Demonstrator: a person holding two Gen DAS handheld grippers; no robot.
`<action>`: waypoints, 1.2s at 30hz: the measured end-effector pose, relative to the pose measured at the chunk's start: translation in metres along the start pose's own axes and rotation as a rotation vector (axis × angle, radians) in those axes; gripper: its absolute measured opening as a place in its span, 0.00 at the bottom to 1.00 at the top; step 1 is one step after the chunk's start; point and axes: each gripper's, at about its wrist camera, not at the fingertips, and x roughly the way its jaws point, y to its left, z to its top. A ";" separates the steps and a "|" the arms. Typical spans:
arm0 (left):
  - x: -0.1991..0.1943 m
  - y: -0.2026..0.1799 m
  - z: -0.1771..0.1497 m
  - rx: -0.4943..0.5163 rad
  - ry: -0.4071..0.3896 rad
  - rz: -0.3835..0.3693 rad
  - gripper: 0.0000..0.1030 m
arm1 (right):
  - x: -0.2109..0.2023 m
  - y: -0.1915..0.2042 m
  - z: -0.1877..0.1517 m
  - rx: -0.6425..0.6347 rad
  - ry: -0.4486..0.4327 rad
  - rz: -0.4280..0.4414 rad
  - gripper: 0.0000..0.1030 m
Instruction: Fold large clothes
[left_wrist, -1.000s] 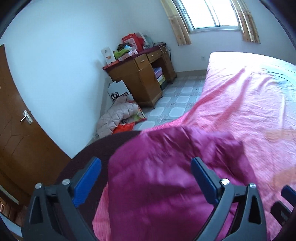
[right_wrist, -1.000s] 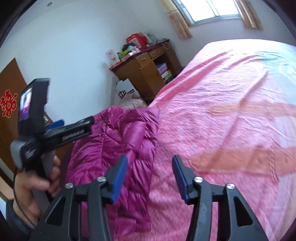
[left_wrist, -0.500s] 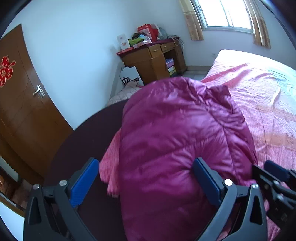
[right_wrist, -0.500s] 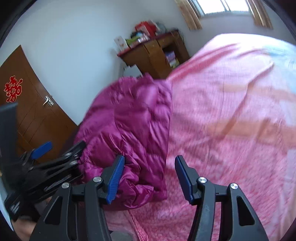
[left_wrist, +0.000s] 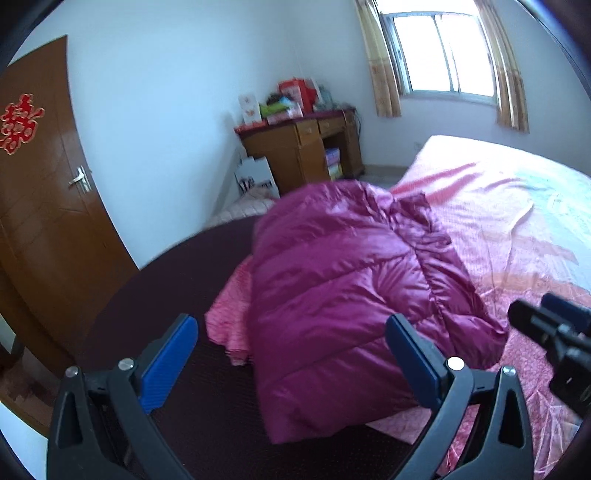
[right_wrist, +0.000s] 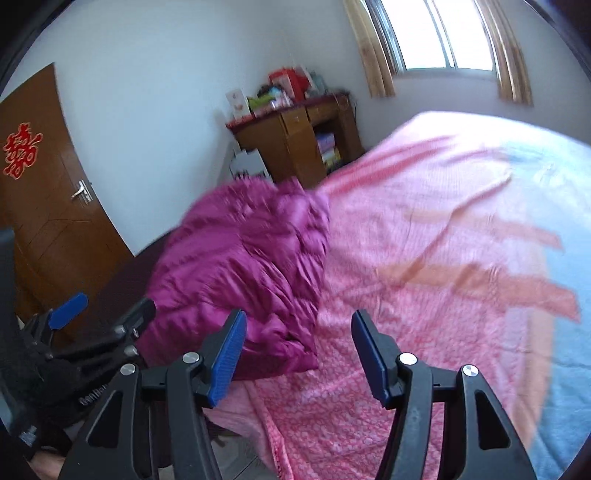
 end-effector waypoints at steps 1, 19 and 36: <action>-0.004 0.003 0.002 -0.010 -0.017 -0.002 1.00 | -0.009 0.004 0.003 -0.015 -0.024 -0.005 0.68; -0.096 0.030 0.032 -0.214 -0.135 0.021 1.00 | -0.158 0.047 0.037 -0.128 -0.435 -0.051 0.89; -0.099 0.025 0.030 -0.231 -0.145 -0.008 1.00 | -0.160 0.036 0.037 -0.063 -0.432 -0.084 0.90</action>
